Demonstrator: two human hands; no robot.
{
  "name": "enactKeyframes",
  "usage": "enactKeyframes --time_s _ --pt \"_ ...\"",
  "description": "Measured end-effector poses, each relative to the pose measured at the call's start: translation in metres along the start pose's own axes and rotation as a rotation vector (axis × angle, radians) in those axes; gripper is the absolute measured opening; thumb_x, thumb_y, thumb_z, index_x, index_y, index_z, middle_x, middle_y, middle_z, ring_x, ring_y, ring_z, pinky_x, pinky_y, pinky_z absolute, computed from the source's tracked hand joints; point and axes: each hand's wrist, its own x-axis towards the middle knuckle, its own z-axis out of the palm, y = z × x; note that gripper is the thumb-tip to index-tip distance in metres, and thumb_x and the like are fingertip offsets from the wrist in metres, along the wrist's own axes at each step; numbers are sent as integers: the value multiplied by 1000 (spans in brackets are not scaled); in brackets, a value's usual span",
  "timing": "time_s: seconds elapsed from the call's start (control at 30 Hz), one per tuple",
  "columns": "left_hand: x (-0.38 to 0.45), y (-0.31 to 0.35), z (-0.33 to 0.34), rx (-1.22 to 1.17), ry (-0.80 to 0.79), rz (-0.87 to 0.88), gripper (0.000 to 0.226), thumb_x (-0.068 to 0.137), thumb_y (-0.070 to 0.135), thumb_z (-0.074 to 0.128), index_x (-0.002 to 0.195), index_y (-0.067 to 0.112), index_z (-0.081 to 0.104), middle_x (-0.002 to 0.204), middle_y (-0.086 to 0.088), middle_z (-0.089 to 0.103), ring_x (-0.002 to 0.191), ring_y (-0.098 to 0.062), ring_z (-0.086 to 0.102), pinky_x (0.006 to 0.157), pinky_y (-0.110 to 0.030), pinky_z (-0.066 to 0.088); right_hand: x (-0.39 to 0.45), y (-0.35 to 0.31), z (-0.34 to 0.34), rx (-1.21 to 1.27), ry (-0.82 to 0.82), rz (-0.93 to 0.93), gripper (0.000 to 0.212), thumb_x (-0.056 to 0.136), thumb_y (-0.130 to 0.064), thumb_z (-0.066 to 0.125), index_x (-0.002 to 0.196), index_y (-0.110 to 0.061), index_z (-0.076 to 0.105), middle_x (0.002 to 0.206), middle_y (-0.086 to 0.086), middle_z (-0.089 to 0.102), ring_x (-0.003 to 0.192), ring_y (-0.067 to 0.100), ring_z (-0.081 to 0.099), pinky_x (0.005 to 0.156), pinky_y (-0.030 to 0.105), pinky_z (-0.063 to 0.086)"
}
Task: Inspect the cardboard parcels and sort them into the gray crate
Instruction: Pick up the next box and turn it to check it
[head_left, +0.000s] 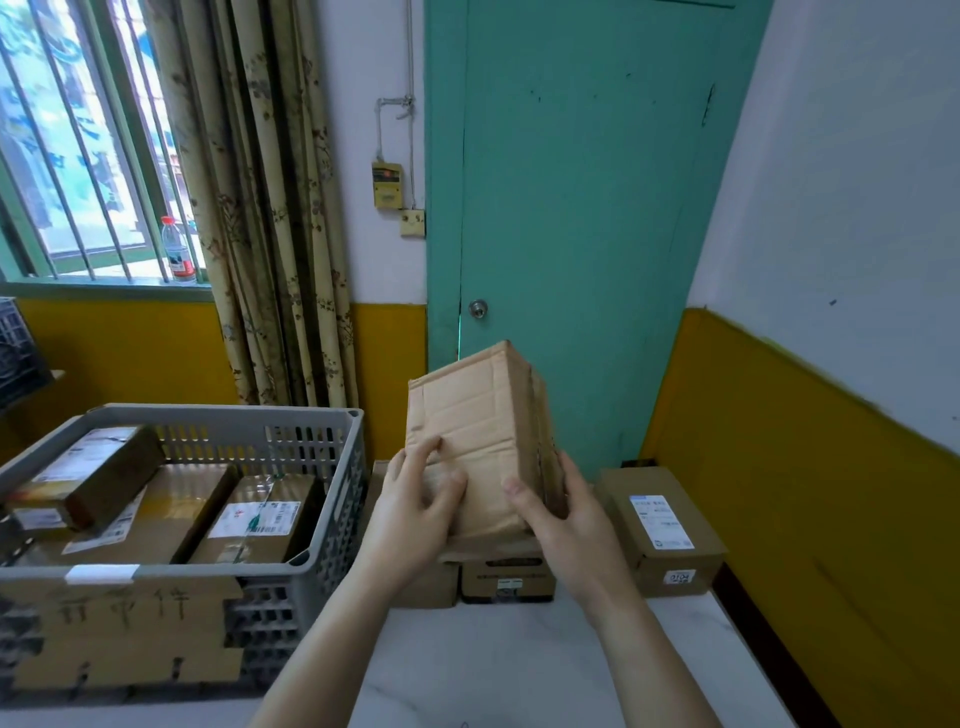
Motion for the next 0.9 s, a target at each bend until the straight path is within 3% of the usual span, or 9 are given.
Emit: enactKeyframes --time_s 0.1,0.2,0.3,0.37,0.47,0.53,0.6,0.73,0.9 --pt "-4 7 2 -35 -96 -90 96 78 75 53 161 35 26 168 0 21 147 -26 38 111 -49 49 -2 -4 -2 -44 37 0 57 60 -86 67 110 -72 45 121 -35 45 109 -11 50 78 10 45" --pt "-7 11 1 -49 -141 -136 110 70 83 48 163 38 12 171 1 11 153 -26 28 117 -47 42 -4 -5 -2 -25 50 -14 61 60 -88 69 113 -70 44 119 -41 36 105 -18 45 63 2 46" --pt "-6 10 -2 -88 -176 -178 117 68 95 46 164 39 10 173 2 13 157 -24 21 123 -51 32 -2 2 -4 -66 80 -14 74 78 -69 69 143 -50 40 128 -24 42 105 -21 45 65 -1 45" --pt "-4 7 -5 -100 -207 -233 128 60 101 47 165 37 12 172 0 18 157 -26 21 125 -52 28 3 8 -5 -109 97 14 77 89 -58 66 155 -34 35 134 -20 40 106 -14 47 69 1 41" --pt "-3 4 -8 -180 -241 -285 117 64 87 55 164 39 18 170 -5 25 150 -28 38 119 -45 37 5 12 -6 -37 104 35 63 96 -49 64 152 -39 38 139 -18 45 120 0 47 90 12 45" --pt "-4 4 -7 -258 -235 -264 110 65 76 61 162 39 26 163 -4 38 139 -25 50 116 -43 42 6 13 -5 82 90 63 43 99 -40 63 134 -53 44 134 -22 54 124 6 55 99 32 54" --pt "-4 4 -4 -305 -201 -234 97 70 63 62 160 38 33 154 -2 48 129 -21 59 110 -44 49 5 14 -1 153 72 70 37 101 -30 63 120 -57 47 127 -24 61 120 5 60 101 39 55" --pt "-6 6 -4 -327 -152 -223 83 75 64 66 149 31 46 134 0 64 114 -18 69 98 -44 59 3 18 4 191 61 71 41 102 -23 60 120 -57 46 128 -23 65 115 0 64 101 37 54" --pt "-7 7 -3 -264 -113 -207 58 87 52 66 139 29 55 128 0 69 112 -19 70 99 -47 58 0 16 5 108 67 40 53 100 -15 63 114 -65 49 112 -35 67 109 -5 65 91 26 56"
